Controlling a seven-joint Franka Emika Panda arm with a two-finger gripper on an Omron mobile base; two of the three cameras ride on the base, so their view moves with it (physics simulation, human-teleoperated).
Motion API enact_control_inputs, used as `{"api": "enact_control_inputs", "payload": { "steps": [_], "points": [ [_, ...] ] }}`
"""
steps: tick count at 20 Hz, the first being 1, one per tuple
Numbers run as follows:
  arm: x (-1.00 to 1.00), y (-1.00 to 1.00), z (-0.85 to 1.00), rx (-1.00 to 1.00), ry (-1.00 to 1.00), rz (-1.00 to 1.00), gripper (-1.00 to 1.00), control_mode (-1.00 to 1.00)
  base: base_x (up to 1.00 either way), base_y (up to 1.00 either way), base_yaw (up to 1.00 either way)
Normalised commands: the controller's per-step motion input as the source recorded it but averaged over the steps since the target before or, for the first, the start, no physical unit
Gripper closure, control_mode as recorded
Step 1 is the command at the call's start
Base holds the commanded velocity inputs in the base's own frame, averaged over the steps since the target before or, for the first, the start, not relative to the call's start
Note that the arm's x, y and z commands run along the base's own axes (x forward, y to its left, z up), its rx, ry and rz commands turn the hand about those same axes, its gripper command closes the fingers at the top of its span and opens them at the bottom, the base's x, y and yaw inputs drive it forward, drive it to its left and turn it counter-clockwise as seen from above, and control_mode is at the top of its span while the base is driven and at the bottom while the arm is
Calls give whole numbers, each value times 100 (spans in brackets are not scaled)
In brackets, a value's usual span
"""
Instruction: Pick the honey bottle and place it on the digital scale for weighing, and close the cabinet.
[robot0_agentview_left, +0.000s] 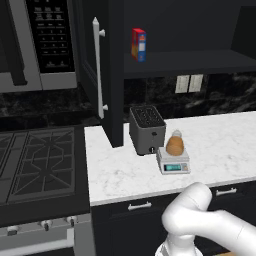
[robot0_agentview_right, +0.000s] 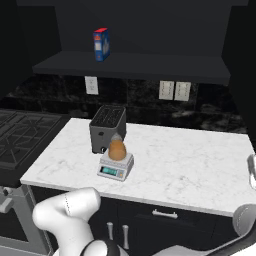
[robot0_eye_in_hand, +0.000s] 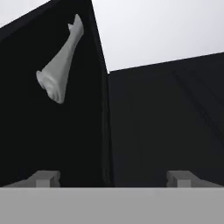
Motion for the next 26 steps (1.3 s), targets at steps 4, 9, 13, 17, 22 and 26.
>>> {"api": "enact_control_inputs", "payload": {
  "steps": [4, 9, 13, 17, 22, 26],
  "points": [
    [-10, 100, 73, -32, -47, 33, -100, -100, 0, 0, 0],
    [-7, 100, 75, -37, -30, 24, -100, -100, 0, 0, 0],
    [49, 100, 51, -42, 26, -4, -100, -100, 0, 0, 0],
    [84, 100, 28, -41, 66, -11, -100, -100, 0, 0, 0],
    [100, 100, 1, -39, 63, -8, -100, -100, 0, 0, 0],
    [100, 100, -20, -29, 24, -5, -100, -100, 0, 0, 0]
  ]
}}
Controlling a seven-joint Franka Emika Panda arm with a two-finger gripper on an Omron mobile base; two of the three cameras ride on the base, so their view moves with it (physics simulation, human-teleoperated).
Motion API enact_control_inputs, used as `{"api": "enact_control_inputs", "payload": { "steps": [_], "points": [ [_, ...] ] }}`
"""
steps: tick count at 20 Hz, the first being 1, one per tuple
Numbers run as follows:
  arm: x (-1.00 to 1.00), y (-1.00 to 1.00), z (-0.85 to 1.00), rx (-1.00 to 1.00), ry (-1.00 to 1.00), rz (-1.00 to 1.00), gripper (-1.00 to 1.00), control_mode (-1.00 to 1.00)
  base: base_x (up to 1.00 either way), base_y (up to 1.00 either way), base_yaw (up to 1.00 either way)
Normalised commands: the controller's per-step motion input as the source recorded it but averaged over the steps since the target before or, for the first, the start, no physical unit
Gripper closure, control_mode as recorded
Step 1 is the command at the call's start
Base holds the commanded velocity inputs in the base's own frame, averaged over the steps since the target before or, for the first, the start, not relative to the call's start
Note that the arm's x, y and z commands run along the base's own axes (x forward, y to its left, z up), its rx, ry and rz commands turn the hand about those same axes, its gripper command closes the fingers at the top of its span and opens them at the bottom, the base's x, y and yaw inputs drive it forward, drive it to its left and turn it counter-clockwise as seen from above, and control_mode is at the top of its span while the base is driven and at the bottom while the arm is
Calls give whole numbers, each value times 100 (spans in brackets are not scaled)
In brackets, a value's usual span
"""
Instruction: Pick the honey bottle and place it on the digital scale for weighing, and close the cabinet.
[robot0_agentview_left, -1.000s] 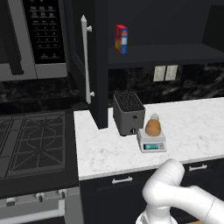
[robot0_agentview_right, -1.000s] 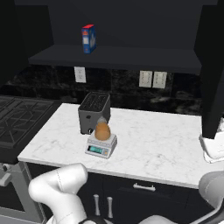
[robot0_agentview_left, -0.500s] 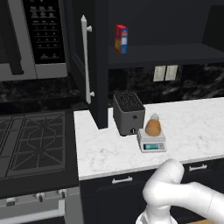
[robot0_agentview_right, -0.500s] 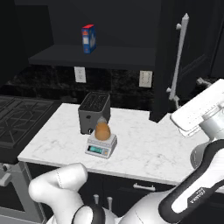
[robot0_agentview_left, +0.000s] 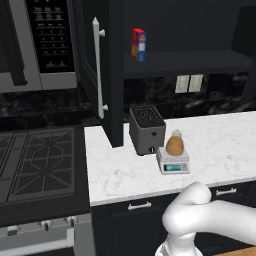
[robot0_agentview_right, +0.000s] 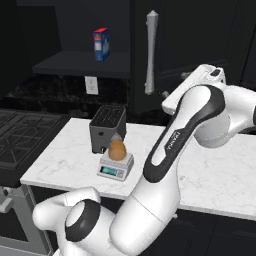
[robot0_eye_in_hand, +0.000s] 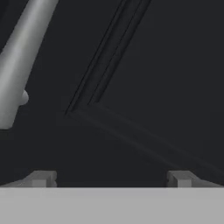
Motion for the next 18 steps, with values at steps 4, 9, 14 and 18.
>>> {"api": "enact_control_inputs", "payload": {
  "steps": [4, 9, 14, 18],
  "points": [
    [100, 85, -31, -19, 3, -6, -100, -100, 0, 0, 0],
    [100, 46, -30, -8, 1, -1, -100, -100, 0, 0, 0],
    [100, 31, -31, -4, 0, -10, -100, -100, 0, 0, 0],
    [96, 11, -25, -2, -12, -17, -100, -100, 0, 0, 0]
  ]
}}
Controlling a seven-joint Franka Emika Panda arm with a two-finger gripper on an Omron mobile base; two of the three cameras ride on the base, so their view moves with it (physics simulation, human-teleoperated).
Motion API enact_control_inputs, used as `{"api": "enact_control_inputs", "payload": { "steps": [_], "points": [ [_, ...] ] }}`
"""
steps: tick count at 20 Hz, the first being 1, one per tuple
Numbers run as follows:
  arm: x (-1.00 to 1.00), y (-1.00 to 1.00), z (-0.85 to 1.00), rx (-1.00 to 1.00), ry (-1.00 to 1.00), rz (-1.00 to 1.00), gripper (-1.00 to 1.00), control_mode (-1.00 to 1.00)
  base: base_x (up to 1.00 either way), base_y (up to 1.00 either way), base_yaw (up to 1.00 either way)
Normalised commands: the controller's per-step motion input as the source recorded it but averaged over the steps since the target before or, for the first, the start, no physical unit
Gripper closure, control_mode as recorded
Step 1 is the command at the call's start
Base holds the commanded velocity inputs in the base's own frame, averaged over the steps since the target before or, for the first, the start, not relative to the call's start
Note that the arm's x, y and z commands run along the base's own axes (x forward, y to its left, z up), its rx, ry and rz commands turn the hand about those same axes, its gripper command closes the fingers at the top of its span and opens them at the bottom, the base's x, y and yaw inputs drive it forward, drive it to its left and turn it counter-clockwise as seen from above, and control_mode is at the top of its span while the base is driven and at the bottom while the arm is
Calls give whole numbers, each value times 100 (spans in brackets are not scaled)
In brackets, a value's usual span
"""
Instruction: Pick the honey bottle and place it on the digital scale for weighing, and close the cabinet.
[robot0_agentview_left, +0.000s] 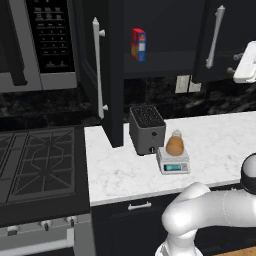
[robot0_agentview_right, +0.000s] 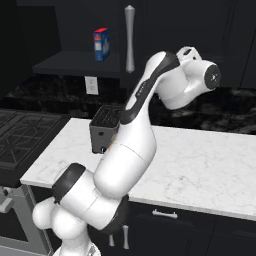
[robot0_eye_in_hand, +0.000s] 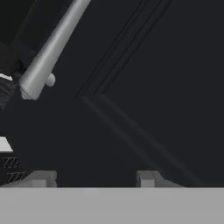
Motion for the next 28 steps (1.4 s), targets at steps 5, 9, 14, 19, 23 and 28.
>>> {"api": "enact_control_inputs", "payload": {
  "steps": [5, 9, 14, 19, 23, 28],
  "points": [
    [95, 2, -20, 0, -26, -19, -100, -100, 0, 0, 0],
    [100, -17, -14, 0, -10, -14, -100, -100, 0, 0, 0],
    [1, -4, -10, 0, -2, -6, -100, -100, 0, 0, 0],
    [-100, 0, -2, 4, -2, 0, -100, -100, 0, 0, 0],
    [-100, 13, -16, 4, -24, -2, -100, -100, 0, 0, 0],
    [-100, 20, -50, 5, -31, -10, -100, -100, 0, 0, 0]
  ]
}}
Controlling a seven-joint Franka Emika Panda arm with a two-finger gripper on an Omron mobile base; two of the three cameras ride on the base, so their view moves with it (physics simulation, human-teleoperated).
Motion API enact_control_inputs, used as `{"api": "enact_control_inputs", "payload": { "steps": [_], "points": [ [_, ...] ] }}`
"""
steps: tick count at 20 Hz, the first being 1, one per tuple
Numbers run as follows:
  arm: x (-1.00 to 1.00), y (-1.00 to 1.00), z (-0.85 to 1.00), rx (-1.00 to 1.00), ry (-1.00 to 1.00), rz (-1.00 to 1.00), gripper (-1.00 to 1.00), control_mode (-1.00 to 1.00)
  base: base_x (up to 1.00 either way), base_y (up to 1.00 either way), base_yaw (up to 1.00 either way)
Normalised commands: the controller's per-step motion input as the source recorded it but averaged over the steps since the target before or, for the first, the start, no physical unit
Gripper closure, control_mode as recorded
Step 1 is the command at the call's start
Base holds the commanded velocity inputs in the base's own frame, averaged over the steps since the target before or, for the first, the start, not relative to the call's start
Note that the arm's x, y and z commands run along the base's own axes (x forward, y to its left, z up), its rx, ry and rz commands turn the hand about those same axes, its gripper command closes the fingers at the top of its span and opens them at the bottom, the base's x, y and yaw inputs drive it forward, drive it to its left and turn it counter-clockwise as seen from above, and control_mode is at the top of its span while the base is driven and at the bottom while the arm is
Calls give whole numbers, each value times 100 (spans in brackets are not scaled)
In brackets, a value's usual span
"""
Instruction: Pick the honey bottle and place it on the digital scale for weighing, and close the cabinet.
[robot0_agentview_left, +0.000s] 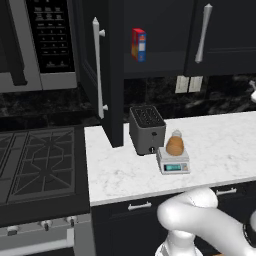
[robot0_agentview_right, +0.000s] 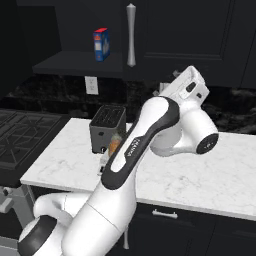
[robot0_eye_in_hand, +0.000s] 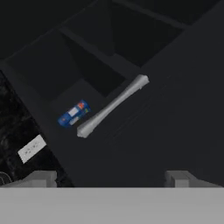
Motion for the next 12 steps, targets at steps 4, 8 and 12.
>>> {"api": "enact_control_inputs", "payload": {
  "steps": [4, 8, 12],
  "points": [
    [-100, 3, -30, 7, -21, -4, -100, -100, 0, 0, 0],
    [-99, 45, -28, 5, -27, -4, -100, -100, 0, 0, 0],
    [-56, 94, -48, 8, -35, -4, -100, -100, 0, 0, 0]
  ]
}}
